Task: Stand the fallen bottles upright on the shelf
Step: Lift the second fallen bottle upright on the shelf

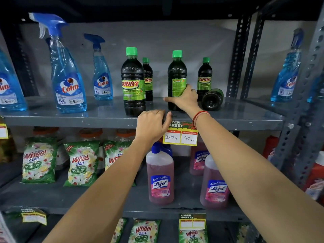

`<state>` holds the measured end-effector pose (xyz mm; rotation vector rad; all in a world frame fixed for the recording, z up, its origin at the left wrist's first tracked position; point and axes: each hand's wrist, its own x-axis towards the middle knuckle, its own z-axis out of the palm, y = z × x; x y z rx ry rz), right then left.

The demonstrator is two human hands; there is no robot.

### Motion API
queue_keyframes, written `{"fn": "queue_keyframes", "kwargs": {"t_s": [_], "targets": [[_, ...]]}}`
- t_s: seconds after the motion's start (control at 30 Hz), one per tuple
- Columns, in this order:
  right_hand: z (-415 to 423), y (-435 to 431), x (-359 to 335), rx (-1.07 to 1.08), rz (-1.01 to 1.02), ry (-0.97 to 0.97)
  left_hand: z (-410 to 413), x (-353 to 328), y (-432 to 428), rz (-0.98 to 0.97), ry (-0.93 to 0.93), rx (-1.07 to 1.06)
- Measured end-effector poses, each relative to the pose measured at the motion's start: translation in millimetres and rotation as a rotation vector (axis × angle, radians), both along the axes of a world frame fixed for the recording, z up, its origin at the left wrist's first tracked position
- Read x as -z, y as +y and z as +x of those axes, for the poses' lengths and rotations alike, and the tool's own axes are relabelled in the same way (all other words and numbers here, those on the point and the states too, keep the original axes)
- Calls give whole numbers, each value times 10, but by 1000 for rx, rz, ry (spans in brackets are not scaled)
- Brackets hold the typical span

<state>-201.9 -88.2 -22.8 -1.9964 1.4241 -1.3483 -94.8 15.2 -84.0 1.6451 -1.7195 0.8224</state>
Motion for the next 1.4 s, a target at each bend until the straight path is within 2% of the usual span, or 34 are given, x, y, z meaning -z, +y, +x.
{"fn": "queue_keyframes", "kwargs": {"t_s": [0.1, 0.13, 0.2, 0.33, 0.37, 0.47, 0.53, 0.6, 0.73, 0.8, 0.93, 1.0, 1.27, 1.4], "targets": [[-38, -21, -13, -218, 159, -297, 3, -4, 2, -4, 1, 0], [-55, -27, -4, -244, 180, -332, 1, -2, 4, -3, 2, 0], [-62, -34, 14, -217, 150, -283, -7, -4, 5, -2, 2, 0], [-1, -21, 15, -31, -7, -64, -3, -3, 6, -2, 4, 4], [-3, -12, 9, -33, 13, -69, -2, -5, 9, -3, 4, 7], [-45, -26, -5, -222, 152, -309, 1, -3, 6, 0, 6, 12], [-74, -33, 8, -274, 184, -391, -3, 3, 1, 3, 6, 12], [-78, -36, 16, -236, 143, -362, 0, 3, -5, 3, 4, 12], [-43, -5, 10, -65, -25, -158, 8, 0, 0, -1, 9, 19], [-33, 6, 10, -45, -47, -115, 6, 0, 7, -9, 9, 27], [-62, -2, 23, -191, 112, -249, 0, -1, 14, -14, 8, 21], [-75, -1, 25, -203, 144, -258, 2, -3, 15, -23, 6, 20], [-114, 171, 61, -180, 3, -132, -23, 4, 44, -101, 28, 45], [-190, 326, 134, -157, -112, -136, -35, 7, 51, -132, 22, 51]]}}
